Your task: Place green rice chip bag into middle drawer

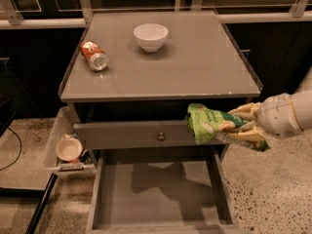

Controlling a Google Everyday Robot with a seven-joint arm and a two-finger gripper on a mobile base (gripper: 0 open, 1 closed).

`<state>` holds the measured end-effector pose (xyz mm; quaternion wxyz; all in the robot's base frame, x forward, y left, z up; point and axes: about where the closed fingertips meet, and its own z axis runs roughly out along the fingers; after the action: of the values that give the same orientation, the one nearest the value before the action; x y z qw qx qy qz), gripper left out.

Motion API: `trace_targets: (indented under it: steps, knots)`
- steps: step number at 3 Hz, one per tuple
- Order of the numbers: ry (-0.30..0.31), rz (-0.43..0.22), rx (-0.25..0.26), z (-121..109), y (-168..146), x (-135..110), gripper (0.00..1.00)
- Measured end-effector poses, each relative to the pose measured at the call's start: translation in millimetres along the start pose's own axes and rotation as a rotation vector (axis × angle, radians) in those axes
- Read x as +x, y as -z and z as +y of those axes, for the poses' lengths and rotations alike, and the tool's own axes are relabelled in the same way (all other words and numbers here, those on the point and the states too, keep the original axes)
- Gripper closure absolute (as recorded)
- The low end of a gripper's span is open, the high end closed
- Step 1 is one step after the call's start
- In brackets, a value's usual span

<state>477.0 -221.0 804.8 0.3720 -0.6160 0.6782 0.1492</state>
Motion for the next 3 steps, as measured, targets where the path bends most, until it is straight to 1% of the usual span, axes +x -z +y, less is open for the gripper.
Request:
trace_targets:
  steps: [1,2,3]
  knots:
    - [-0.06,-0.015,-0.018,10,-32,17,1.0]
    - [-0.098,-0.038,-0.043,32,-90,44,1.0]
    - [-0.106,-0.086,-0.035,42,-145,75,1.0]
